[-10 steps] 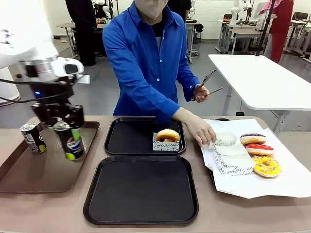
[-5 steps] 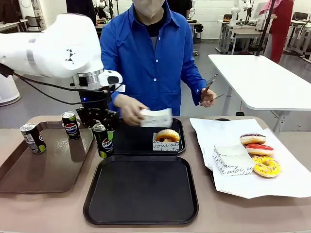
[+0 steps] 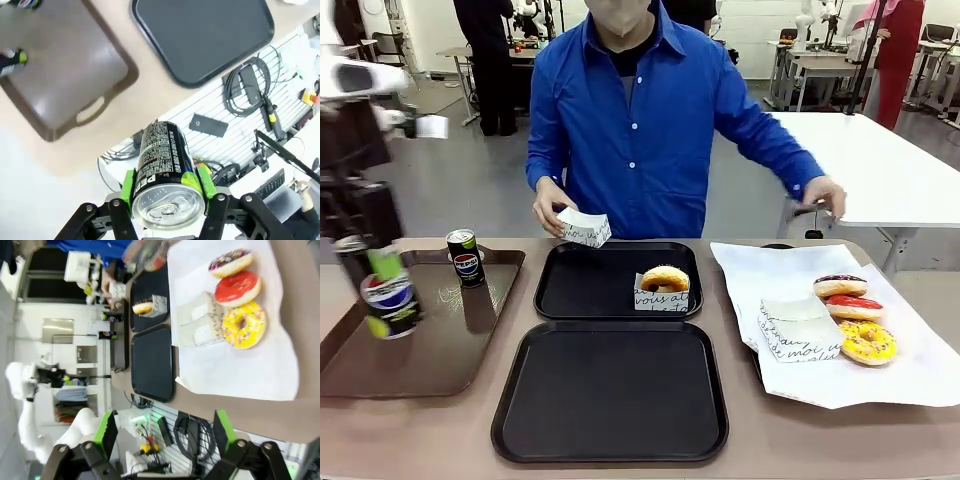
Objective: Set up donuts and drinks on trays.
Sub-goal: Pick up one Pepsi coke and place it on the Flat Tray.
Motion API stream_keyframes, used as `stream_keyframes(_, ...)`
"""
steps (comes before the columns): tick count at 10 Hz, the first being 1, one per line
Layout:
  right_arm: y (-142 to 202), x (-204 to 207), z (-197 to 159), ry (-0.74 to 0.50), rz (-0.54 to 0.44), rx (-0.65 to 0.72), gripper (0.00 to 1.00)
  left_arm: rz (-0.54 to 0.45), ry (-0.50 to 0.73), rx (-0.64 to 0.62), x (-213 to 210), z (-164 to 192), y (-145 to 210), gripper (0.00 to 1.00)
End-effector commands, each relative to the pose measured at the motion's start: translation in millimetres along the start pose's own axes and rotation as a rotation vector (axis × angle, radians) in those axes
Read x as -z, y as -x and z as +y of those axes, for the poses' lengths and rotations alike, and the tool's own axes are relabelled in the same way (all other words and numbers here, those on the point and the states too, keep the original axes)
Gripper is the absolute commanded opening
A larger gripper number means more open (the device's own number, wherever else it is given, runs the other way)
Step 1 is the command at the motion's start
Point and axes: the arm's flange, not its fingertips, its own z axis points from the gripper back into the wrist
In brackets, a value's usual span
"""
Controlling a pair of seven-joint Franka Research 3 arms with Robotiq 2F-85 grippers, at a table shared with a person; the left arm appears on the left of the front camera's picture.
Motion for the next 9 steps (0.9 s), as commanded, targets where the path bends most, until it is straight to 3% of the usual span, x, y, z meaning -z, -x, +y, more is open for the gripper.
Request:
stream_keyframes(1,3,2,-1,0.0,0.001,0.0,1.0,-0.018,-0.012,-0.025,14,14,-26,0.59)
stream_keyframes(2,3,2,-1,0.0,0.001,0.0,1.0,-0.067,-0.013,-0.039,13,15,-28,0.59)
stream_keyframes(3,3,2,-1,0.0,0.001,0.0,1.0,-0.006,0.003,-0.021,1,8,4,0.59)
stream_keyframes(9,3,2,-1,0.0,0.001,0.0,1.0,-0.006,0.003,-0.021,1,8,4,0.59)
